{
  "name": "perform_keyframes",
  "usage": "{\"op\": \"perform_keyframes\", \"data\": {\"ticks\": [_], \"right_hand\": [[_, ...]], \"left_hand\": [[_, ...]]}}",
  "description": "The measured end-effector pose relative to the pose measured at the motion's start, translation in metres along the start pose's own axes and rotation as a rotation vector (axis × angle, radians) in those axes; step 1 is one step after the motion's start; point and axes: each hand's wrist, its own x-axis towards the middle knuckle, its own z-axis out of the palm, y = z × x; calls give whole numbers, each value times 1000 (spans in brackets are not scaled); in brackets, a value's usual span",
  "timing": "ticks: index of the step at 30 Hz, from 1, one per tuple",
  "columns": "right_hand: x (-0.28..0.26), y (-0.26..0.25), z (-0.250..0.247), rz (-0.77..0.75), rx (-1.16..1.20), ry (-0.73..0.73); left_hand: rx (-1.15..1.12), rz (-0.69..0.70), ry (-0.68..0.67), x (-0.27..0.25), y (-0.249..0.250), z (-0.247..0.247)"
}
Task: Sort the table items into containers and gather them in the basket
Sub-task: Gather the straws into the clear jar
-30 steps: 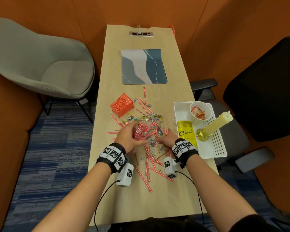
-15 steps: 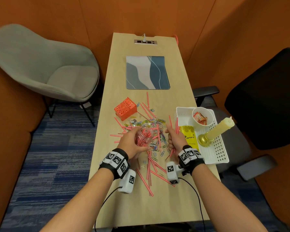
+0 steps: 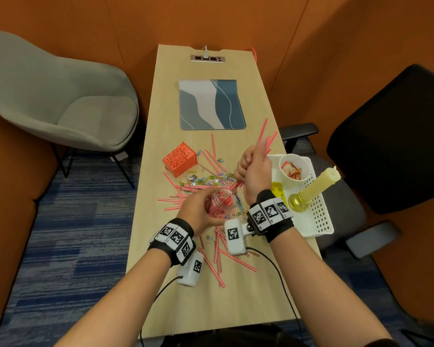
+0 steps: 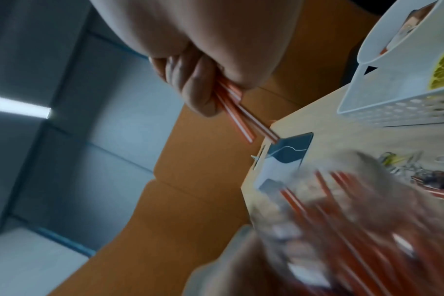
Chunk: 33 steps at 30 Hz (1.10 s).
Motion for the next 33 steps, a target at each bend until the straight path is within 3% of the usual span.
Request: {"op": "perform_keyframes", "data": {"ticks": [6, 12, 18, 23, 29, 33], "right_hand": [[-12, 51, -13, -148, -533, -113], [-5, 65, -38, -312, -788, -165], [-10, 35, -33, -298, -752, -212], [-7, 34, -27, -133, -934, -381], [-5, 16, -27, -82, -692, -238], [-10, 18, -26, -32, -789, -318]], "left_hand": [[-1, 46, 47, 3, 10, -7], [-30, 71, 104, 2, 12, -22], [42, 59, 84, 4, 5, -27], [112, 35, 60, 6, -2, -24], [82, -7, 61, 3, -2, -22], [97, -22, 40, -2, -5, -19]]}}
